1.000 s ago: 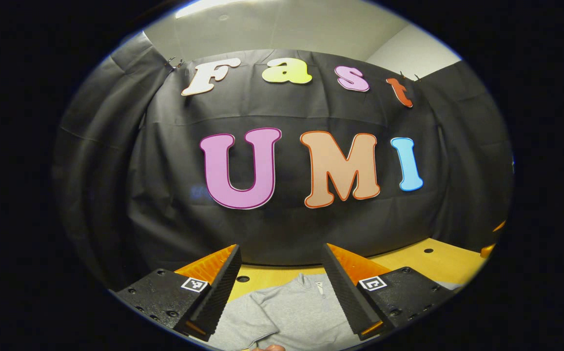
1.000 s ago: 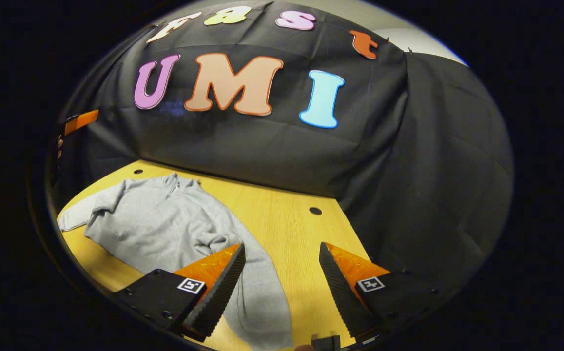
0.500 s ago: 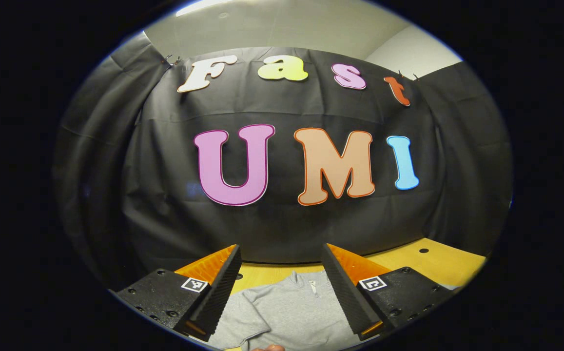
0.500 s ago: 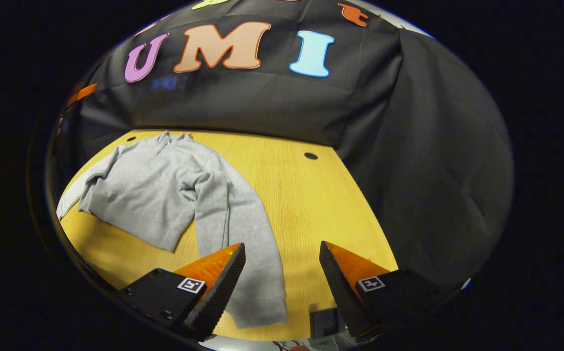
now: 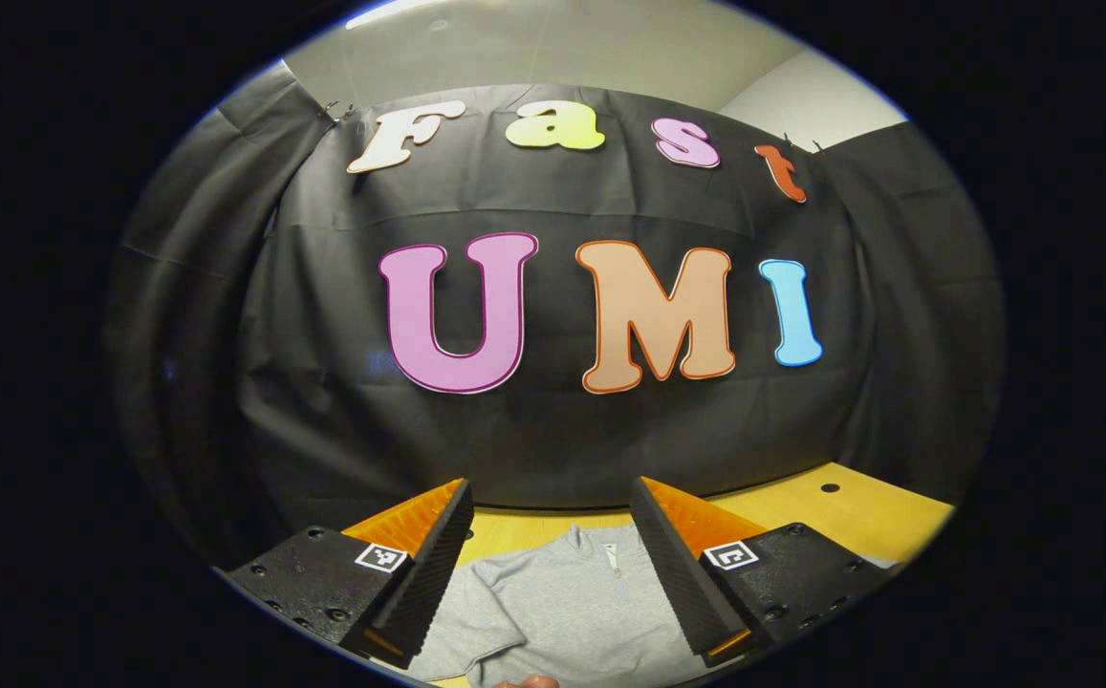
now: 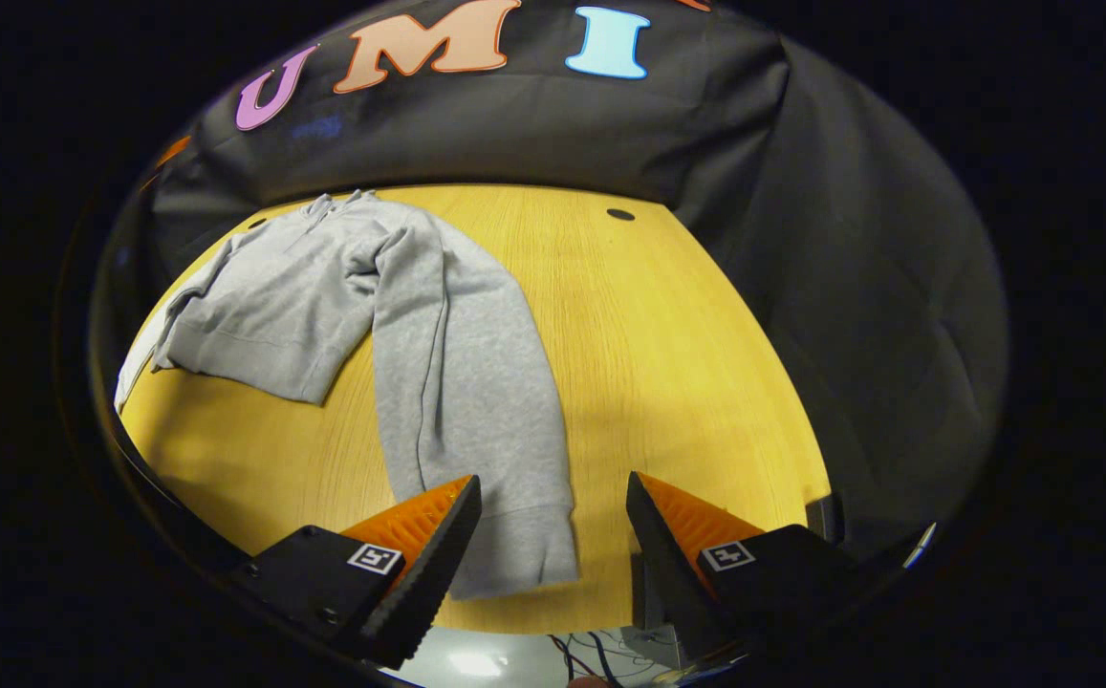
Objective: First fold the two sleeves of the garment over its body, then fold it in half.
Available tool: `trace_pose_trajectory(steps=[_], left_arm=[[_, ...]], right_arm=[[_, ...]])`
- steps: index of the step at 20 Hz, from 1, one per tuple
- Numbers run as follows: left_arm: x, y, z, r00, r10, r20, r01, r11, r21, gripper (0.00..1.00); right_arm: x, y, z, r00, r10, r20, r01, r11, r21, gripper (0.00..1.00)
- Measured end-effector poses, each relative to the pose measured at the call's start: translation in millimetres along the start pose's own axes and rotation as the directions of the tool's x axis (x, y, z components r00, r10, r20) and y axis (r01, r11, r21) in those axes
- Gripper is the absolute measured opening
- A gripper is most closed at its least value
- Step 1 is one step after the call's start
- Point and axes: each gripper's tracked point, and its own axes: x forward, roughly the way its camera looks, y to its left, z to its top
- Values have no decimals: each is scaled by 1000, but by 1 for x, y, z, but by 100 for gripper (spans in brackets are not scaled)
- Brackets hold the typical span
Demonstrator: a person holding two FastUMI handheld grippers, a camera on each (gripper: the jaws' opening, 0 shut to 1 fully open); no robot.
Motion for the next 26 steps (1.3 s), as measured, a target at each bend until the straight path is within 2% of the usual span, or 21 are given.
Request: trace_pose_trajectory(steps=[8,9,12,16,20,21,25,26], left_arm=[[0,-5,1,1000,-13,-7,13,1000,24,96],[0,-5,3,1000,-13,-3,14,999,29,99],[0,-5,3,1000,-15,-1,15,999,43,96],[0,-6,5,1000,-15,2,15,999,41,96],[0,-6,4,1000,-16,-1,16,999,30,98],[0,-6,4,1000,-18,-2,18,999,28,98],[-2,-2,5,1000,-6,5,6,1000,27,96],[-2,-1,4,1000,-4,5,3,1000,31,96]], right_arm=[[8,12,-24,996,52,-72,-49,998,37,98],[9,12,-27,995,56,-82,-52,997,48,97],[13,17,-34,989,88,-121,-74,991,115,94],[14,21,-33,991,93,-97,-77,985,151,79],[15,31,-32,988,126,-95,-106,977,187,41],[14,33,-33,986,135,-100,-112,972,205,25],[15,32,-32,984,137,-118,-96,950,298,10],[15,32,-31,986,121,-119,-78,947,313,15]])
